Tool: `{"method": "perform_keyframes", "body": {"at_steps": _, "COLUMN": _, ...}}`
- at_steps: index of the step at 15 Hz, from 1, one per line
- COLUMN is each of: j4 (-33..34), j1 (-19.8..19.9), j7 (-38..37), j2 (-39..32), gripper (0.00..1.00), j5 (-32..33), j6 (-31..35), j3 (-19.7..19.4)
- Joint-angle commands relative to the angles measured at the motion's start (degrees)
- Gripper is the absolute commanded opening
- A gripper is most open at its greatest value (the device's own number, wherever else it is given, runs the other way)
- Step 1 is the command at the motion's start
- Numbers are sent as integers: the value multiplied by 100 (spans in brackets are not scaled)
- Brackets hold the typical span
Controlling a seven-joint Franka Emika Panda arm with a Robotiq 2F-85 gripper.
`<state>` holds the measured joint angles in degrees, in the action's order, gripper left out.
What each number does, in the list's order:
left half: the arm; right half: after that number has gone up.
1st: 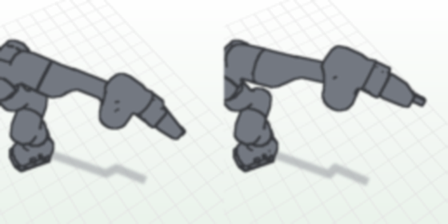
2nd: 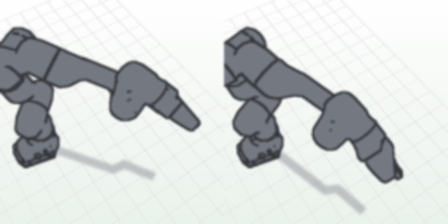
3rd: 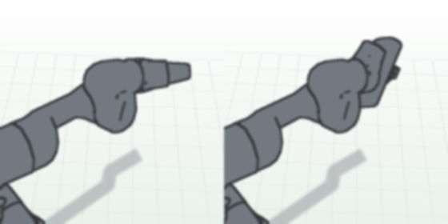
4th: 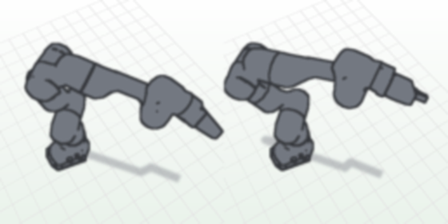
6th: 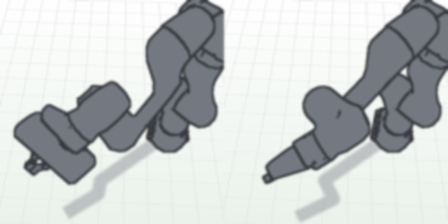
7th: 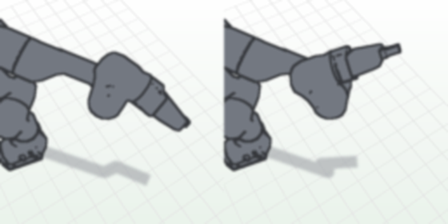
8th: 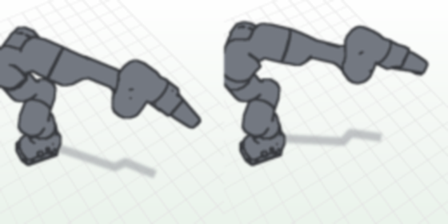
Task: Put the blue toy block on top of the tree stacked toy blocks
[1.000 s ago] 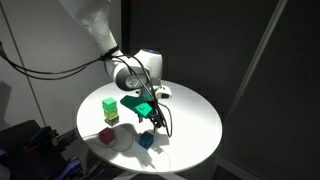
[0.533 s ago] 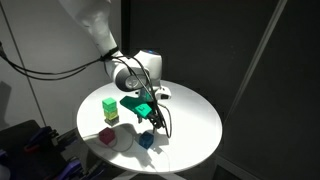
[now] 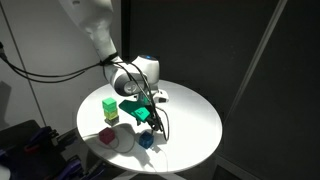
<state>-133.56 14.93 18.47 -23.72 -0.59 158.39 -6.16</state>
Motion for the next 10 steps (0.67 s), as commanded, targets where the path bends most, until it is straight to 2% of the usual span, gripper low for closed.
{"method": "perform_keyframes", "body": {"at_steps": 1, "j4": 88, "j1": 15, "j7": -100, "j2": -176, "gripper": 100, "j5": 95, "j6": 238, "j3": 17}}
{"method": "perform_keyframes", "body": {"at_steps": 10, "j4": 348, "j1": -4, "j7": -191, "j2": -581, "gripper": 100, "j5": 160, "j6": 331, "j3": -1}}
